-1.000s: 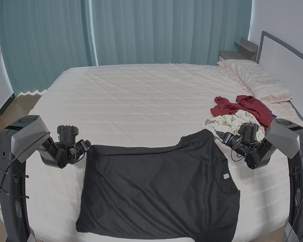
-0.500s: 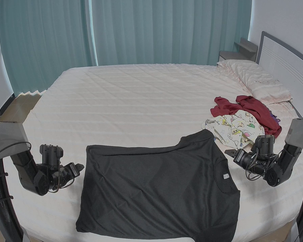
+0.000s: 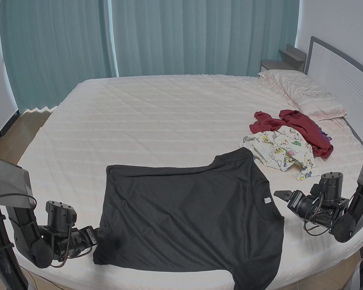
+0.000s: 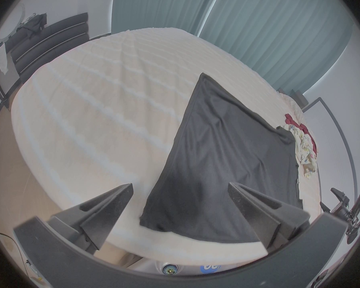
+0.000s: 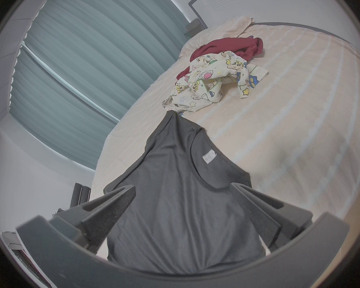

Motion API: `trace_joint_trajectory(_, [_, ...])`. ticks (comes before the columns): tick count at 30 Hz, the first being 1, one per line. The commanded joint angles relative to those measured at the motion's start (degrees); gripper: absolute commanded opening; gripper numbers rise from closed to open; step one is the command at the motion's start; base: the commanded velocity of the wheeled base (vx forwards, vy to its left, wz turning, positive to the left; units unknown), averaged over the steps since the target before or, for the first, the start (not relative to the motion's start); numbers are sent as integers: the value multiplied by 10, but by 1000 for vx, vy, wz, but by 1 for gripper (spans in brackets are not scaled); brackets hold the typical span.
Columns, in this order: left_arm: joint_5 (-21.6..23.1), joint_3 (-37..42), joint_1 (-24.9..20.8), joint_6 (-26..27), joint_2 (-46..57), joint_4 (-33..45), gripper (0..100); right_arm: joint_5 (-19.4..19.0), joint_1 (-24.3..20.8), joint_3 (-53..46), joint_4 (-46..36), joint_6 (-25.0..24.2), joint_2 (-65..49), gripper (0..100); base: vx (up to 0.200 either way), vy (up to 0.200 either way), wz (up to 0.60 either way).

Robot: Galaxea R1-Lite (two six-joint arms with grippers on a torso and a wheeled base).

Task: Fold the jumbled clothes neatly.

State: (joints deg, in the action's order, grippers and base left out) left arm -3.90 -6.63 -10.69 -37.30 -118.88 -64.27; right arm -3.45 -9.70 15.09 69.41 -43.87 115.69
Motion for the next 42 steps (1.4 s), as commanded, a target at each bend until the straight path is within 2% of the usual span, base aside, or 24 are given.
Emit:
trace_joint_trajectory(1, [-1,7,-3,-1,-21,-2,100,-2,-3,-27,28,-1,12,100,-200,0,0])
trace_joint_trajectory(8, [-6,1,-3,-2,-52,-28,100,-3,-9,-54,118,-19,45,100,-57,0,0])
trace_joint_trajectory(12, [-7,-13,-4,-7,-62,-28,100,-3,-17,-61,132,-19,44,100,0,0,0])
trace_joint_trajectory(17, [-52,-61,-19,-7,-69,-26,100,-3,-19,-61,132,-19,45,100,0,0,0])
trace_joint_trajectory(21, [-39,-105,-20,-2,-83,-23,100,-3,-19,-62,132,-19,42,100,0,0,0])
trace_joint_trajectory(23, [-7,-116,-21,3,-117,-25,100,-3,-20,-64,132,-19,42,100,0,0,0])
trace_joint_trajectory(30, [5,-86,-25,1,-132,-31,100,-3,-20,-65,132,-19,44,100,0,0,0])
trace_joint_trajectory(37, [6,-8,-46,-70,-101,-31,100,-3,-20,-65,132,-19,44,100,0,0,0])
trace_joint_trajectory(41, [1,-19,-42,-68,-93,-36,100,-3,-22,-65,132,-19,45,100,0,0,0])
trace_joint_trajectory(42, [1,-41,-26,-67,-96,-40,100,-3,-25,-65,133,-19,45,100,0,0,0])
